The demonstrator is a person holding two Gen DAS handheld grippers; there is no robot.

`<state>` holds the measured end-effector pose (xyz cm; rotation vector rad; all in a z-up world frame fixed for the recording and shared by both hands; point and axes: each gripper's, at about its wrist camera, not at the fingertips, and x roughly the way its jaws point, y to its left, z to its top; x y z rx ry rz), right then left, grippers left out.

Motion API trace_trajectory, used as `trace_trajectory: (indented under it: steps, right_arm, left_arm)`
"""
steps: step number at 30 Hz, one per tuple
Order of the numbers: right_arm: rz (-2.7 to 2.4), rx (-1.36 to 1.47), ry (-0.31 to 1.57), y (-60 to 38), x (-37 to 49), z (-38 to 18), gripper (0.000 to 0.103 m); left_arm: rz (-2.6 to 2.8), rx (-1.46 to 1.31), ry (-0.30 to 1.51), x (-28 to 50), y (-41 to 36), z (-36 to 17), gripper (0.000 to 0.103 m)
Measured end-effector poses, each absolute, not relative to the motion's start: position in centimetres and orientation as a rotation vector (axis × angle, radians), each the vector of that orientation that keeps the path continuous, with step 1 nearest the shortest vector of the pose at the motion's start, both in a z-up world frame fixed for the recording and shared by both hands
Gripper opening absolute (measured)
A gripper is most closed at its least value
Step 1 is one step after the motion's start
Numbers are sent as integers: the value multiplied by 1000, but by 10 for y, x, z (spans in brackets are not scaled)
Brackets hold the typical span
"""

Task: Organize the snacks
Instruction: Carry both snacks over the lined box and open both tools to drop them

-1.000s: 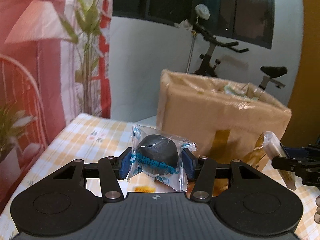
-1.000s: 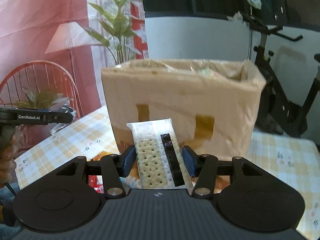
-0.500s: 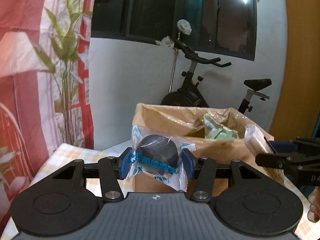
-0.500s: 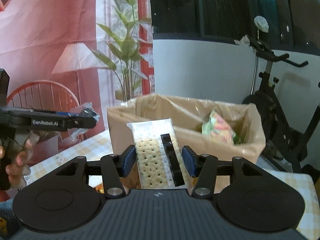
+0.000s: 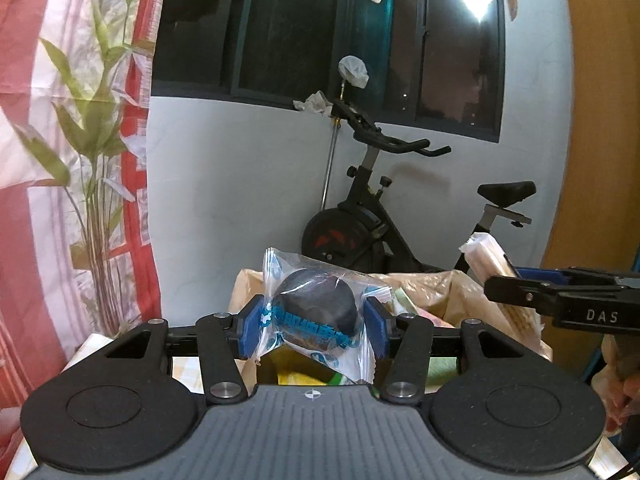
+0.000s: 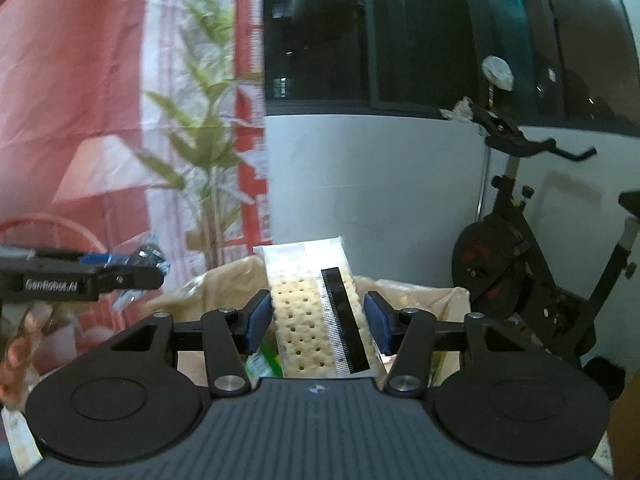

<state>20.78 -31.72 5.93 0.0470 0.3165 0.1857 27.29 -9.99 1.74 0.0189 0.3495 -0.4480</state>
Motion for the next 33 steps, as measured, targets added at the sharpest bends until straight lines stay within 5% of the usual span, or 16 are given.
trace_trajectory:
  steps: [16, 23, 33]
  right_arm:
    - [260, 288, 456, -323, 320, 36, 56]
    - [238, 307, 452, -336, 309, 31, 70]
    - [194, 227, 473, -334, 281, 38, 70]
  left_arm:
    - [-450, 63, 465, 330, -121, -7, 59]
    - [-451, 105, 471, 330, -126, -9, 61]
    - [-448, 92, 456, 305, -110, 2, 61]
